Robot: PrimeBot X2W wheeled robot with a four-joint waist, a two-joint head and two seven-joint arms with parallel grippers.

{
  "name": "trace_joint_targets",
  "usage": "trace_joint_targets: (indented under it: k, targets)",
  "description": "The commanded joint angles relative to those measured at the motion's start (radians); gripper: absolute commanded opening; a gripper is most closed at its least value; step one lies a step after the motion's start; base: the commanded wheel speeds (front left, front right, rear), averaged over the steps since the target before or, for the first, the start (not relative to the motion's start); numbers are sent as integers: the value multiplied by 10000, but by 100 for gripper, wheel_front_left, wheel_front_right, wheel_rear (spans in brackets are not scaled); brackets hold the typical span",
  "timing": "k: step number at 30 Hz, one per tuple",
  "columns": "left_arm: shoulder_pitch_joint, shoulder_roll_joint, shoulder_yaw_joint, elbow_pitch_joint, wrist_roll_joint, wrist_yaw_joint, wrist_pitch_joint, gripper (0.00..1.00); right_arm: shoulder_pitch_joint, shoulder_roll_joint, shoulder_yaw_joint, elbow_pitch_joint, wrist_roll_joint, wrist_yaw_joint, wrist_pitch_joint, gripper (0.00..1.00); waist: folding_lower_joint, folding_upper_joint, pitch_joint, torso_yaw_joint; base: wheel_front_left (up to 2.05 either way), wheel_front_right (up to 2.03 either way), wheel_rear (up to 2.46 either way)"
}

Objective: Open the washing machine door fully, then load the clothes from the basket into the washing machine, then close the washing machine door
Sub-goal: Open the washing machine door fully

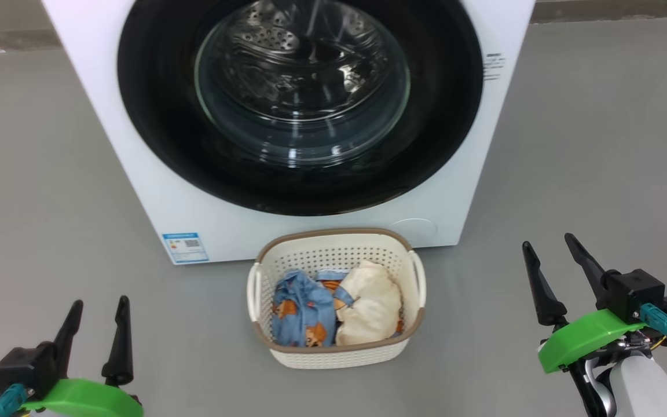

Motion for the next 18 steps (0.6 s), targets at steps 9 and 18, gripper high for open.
trace_joint_targets:
  k: [9,18]
  targets:
    - [-526,190,410,-230,-354,-16,-136,100,-189,-109,80,-255,162,17,-120,100,0,-1,-1,42,121,120,-241]
    - [-485,146,404,-351,-299,-16,-136,100,-205,-121,88,-274,198,17,-120,100,0,-1,29,50,68,68,-136]
